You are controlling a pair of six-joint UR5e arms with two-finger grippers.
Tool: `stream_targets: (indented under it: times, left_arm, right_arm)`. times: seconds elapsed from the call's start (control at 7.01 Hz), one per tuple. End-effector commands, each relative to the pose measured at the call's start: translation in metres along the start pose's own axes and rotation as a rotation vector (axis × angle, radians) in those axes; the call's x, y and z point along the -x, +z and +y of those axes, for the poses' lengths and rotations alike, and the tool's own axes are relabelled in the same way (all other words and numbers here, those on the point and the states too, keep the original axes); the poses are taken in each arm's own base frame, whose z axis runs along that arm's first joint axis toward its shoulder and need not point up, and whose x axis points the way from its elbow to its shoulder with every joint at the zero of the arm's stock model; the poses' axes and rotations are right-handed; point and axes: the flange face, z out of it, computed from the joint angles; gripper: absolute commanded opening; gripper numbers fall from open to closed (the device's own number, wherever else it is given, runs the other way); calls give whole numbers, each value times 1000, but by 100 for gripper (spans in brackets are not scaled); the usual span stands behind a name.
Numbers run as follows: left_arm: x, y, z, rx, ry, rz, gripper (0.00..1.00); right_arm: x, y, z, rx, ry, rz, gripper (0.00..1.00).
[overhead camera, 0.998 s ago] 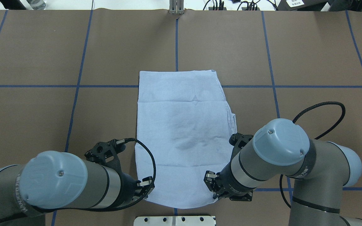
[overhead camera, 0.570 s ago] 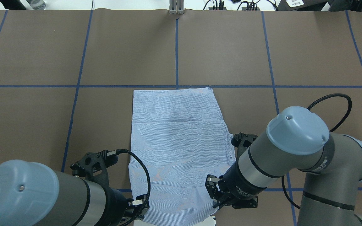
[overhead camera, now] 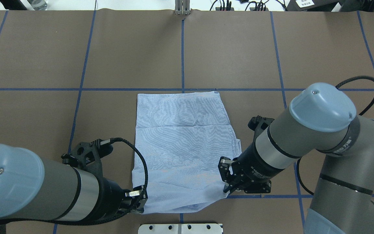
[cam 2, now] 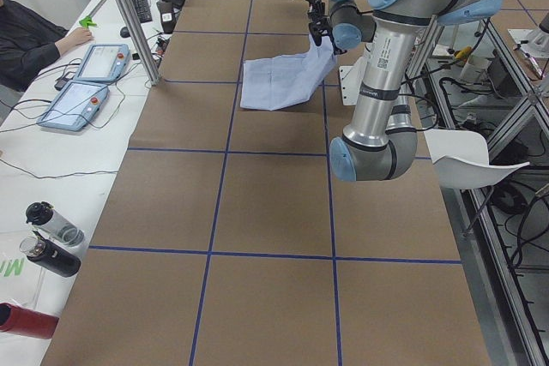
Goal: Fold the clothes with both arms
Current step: 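Carry the held edge with both grippers toward the shirt's far end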
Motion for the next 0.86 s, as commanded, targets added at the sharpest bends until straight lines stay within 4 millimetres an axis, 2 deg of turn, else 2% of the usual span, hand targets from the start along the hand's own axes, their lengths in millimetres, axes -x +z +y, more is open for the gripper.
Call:
stream_targets:
  times: [0.0, 0.43, 0.71]
  left_arm:
    - [-10, -1, -32, -58, 5, 1, 0]
    - [-21, 2, -88, -151, 36, -15, 0]
    - [-28, 12, -131, -204, 23, 14, 0]
  right_arm:
    - [27, -11, -34, -59, 14, -26, 0]
    - [57, -10, -85, -120, 3, -17, 0]
    - [68, -7, -108, -143, 22, -6, 0]
